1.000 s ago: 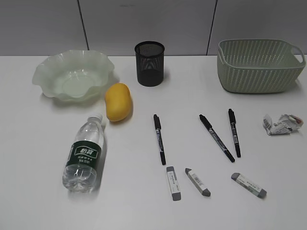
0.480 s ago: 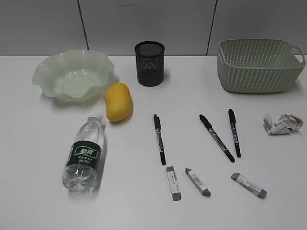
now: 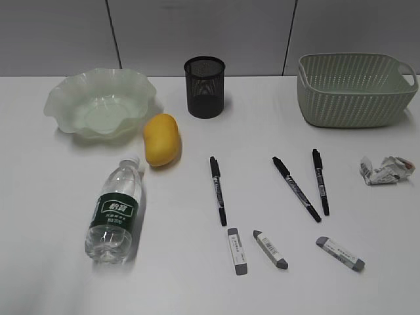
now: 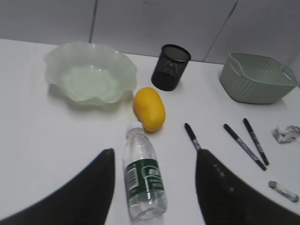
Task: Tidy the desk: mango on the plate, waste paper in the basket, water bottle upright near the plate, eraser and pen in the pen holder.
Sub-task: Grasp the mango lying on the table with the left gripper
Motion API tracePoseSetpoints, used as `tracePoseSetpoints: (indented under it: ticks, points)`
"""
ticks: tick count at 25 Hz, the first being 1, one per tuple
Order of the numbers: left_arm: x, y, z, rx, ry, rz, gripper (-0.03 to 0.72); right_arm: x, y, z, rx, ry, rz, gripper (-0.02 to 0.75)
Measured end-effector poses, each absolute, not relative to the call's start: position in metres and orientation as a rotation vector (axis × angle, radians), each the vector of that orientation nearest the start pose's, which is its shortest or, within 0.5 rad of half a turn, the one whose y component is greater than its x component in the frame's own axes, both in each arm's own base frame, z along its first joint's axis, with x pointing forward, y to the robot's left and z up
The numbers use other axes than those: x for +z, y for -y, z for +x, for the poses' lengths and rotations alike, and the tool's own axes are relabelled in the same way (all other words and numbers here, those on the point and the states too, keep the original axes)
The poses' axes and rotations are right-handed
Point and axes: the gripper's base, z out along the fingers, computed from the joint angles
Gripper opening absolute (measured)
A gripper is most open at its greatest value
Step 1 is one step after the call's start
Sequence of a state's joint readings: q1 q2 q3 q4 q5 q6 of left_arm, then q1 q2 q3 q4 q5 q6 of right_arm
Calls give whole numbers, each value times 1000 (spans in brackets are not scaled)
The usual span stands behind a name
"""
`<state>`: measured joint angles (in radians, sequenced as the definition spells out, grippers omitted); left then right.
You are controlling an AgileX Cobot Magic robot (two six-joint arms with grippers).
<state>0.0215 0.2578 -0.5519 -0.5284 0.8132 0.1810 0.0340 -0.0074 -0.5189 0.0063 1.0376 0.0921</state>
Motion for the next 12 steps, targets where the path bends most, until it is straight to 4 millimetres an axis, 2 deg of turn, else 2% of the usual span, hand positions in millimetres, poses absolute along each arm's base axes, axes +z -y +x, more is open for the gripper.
tracePoseSetpoints:
  ticks: [3,4,8,10,12]
  points:
    - [315,41,93,-629,-2036,53,512,284,0,-7,92,-1995,58,352]
    - [313,43,110,-666,-2072,62,527,284,0,-7,92,-1995,58,352]
    - [296,56,198,-752,-2250,107,545,284,0,-7,92,-1995,58,352]
    - [296,77,234,-738,-2280,197,544,284,-1,-7,94,-1995,57,352]
    - [292,112,267,-709,-2326,280,537,284,-1,-7,95,-1995,57,352]
